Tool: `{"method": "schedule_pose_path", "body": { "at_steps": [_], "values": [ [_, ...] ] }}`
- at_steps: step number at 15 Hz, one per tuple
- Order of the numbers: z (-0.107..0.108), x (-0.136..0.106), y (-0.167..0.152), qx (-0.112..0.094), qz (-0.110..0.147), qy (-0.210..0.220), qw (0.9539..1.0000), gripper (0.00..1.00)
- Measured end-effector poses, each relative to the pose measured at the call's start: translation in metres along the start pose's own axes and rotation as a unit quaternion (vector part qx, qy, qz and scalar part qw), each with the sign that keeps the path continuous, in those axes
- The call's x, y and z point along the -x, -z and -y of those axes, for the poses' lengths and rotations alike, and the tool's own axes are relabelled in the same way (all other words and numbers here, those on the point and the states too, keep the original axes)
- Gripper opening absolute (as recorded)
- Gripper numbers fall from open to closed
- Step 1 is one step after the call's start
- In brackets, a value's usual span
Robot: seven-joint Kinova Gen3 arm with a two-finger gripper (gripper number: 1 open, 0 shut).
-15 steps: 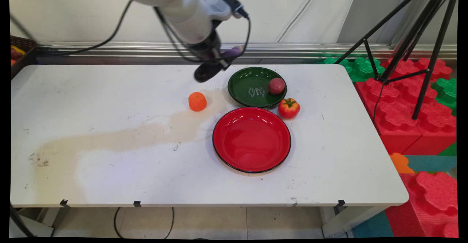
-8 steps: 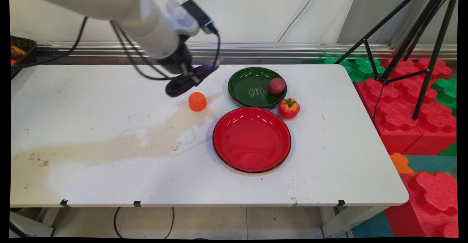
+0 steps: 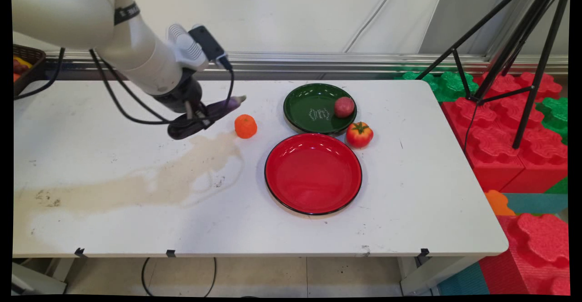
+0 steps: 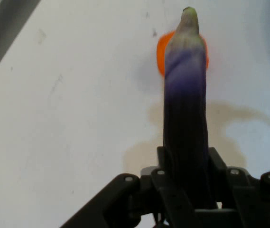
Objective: Place the picked object on the table
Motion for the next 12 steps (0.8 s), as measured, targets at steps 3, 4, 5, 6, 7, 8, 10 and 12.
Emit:
{"method": "schedule_pose_path", "body": {
  "at_steps": [3, 4, 5, 6, 7, 8, 10, 12],
  "values": [
    [0.003, 0.01, -0.009, 0.003, 0.009, -0.016, 0.9998, 0.0],
    [0.003, 0.012, -0.013, 0.005, 0.012, -0.02, 0.9997, 0.0],
    [0.003, 0.015, -0.018, 0.007, 0.016, -0.024, 0.9996, 0.0],
    [0.002, 0.017, -0.023, 0.01, 0.019, -0.029, 0.9993, 0.0],
    [0.0, 0.018, -0.028, 0.015, 0.022, -0.036, 0.999, 0.0],
    [-0.003, 0.019, -0.033, 0.021, 0.023, -0.046, 0.9984, 0.0],
    [-0.009, 0.018, -0.045, 0.035, 0.024, -0.063, 0.9971, 0.0],
    [-0.015, 0.017, -0.054, 0.045, 0.022, -0.07, 0.9963, 0.0]
  ]
}}
